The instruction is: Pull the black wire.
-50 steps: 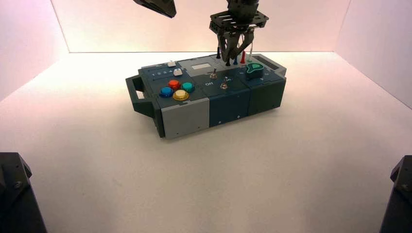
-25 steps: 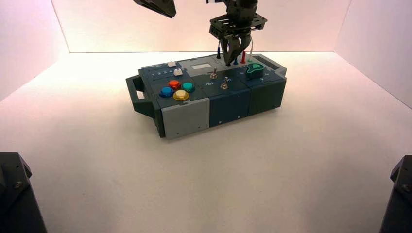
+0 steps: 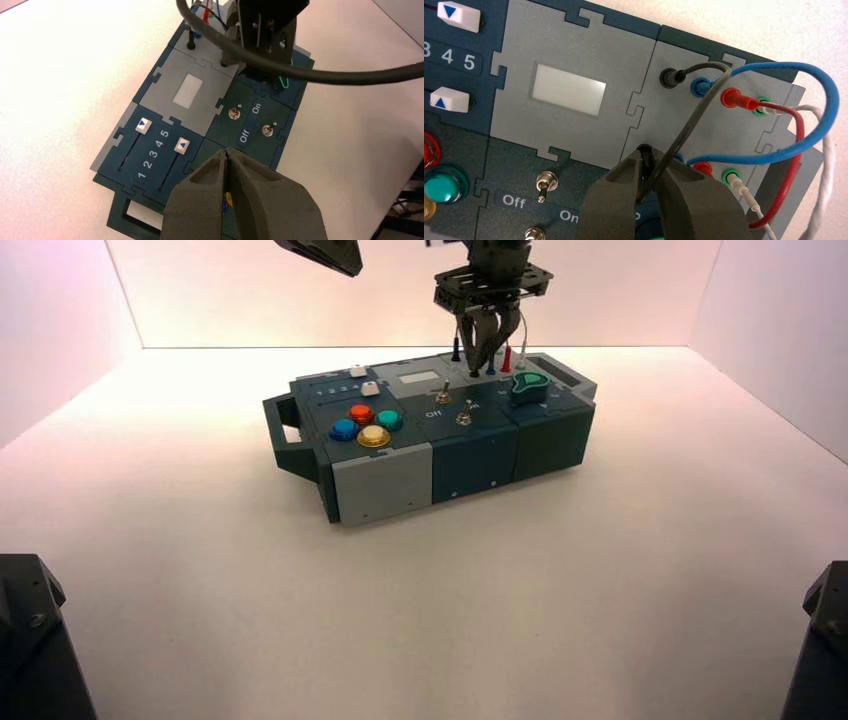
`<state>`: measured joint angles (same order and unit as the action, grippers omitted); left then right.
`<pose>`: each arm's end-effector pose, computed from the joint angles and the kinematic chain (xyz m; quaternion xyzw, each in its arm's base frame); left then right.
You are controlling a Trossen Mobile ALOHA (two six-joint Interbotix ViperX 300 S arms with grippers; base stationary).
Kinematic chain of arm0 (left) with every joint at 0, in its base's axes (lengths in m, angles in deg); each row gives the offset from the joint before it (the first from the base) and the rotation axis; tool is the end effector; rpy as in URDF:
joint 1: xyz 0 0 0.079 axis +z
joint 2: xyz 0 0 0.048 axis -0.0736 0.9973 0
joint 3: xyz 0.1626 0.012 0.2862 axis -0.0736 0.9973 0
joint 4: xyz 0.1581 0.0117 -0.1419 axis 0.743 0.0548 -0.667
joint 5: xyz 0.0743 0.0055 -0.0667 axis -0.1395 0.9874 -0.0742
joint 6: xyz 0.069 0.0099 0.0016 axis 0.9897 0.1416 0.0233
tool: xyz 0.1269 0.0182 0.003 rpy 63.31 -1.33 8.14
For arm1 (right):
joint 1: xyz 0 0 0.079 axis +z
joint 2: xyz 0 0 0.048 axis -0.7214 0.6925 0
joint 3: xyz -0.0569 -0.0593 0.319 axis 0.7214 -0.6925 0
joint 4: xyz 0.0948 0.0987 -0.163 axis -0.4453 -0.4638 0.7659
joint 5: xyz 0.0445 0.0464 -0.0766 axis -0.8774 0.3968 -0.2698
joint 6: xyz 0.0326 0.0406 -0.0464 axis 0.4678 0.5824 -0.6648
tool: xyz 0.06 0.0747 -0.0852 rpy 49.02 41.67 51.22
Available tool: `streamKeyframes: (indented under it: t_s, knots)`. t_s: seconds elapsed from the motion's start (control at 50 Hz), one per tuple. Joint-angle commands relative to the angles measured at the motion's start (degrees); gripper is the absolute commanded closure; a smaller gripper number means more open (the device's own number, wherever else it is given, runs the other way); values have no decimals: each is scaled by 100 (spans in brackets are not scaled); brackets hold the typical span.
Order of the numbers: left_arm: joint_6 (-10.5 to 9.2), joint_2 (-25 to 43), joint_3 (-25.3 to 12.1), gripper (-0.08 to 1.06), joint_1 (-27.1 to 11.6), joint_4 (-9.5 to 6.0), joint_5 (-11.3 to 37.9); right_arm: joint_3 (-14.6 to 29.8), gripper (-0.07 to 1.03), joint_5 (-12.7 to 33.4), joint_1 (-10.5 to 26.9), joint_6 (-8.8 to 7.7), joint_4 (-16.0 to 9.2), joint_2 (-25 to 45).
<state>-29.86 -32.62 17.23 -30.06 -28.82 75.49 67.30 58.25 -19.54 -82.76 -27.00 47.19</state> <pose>0.3110 -0.2169 0.1642 0.0866 0.4291 -0.3585 0.8245 0.4327 0.2234 0.0540 -0.2095 0.6003 0.2478 0.7310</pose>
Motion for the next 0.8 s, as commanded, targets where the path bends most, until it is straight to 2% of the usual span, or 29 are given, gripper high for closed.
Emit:
streamKeyframes:
  t_s: [0.02, 0.16, 0.28, 0.4, 0.6, 0.8]
  knots:
    - [18, -97, -114, 101, 26, -26, -26, 185, 98, 141, -18, -18, 0, -527]
    - [18, -97, -114, 101, 18, -26, -26, 193, 98, 316, -18, -18, -35, -606]
    - [18, -97, -114, 101, 18, -26, -35, 220, 97, 642, -18, -18, -229, -650]
    - [18, -97, -114, 101, 26, -26, -26, 202, 80, 1037, -18, -9, -448, -677]
    - [18, -97, -114, 101, 26, -26, -44, 123, 61, 1055, 9, 44, -466, -782]
    - [18, -79, -88, 101, 97, -26, -246, 9, 58, 1055, 9, 44, -431, -940]
